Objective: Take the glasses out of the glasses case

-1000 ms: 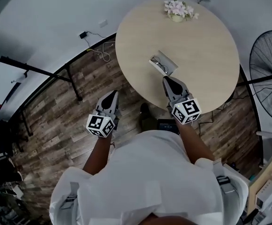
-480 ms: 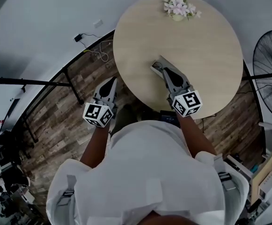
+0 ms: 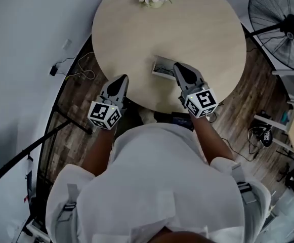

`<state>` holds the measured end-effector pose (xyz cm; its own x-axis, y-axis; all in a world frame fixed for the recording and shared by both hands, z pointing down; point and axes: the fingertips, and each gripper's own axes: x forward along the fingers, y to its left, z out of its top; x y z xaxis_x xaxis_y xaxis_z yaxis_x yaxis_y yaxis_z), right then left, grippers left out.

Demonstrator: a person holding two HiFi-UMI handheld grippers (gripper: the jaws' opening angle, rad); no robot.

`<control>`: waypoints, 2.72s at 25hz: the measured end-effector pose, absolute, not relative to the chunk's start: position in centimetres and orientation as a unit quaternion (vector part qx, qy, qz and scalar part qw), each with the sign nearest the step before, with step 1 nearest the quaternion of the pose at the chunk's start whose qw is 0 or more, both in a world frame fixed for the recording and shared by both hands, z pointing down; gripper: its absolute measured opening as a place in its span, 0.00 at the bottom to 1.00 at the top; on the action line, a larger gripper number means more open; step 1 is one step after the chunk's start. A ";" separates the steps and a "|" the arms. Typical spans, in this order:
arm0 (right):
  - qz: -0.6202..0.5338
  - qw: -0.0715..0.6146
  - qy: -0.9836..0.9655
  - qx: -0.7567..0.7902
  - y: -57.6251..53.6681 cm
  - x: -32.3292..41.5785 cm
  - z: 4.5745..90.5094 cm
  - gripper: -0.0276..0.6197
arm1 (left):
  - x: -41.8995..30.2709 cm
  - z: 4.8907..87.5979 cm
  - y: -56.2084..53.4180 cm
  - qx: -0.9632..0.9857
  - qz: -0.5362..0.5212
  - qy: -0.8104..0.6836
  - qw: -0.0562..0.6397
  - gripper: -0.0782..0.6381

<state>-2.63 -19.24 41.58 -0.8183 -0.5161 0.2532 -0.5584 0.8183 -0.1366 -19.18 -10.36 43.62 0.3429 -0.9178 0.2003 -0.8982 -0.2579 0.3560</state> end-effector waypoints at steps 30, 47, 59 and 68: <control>0.057 0.428 -0.894 0.123 -19.8 -2.5 54.2 0.24 | -18.9 52.2 -18.4 0.857 -0.028 -0.442 0.265 0.13; 0.084 0.553 -0.828 -0.048 -20.1 -3.5 63.8 0.19 | -18.2 55.0 -20.3 0.831 -0.046 -0.484 0.271 0.13; 0.085 0.592 -0.798 -0.072 -19.4 -3.0 65.6 0.17 | -17.4 56.7 -19.3 0.828 -0.042 -0.480 0.288 0.13; 0.103 0.606 -0.784 -0.086 -19.1 -3.0 66.1 0.15 | -17.7 57.3 -19.0 0.823 -0.040 -0.483 0.295 0.13</control>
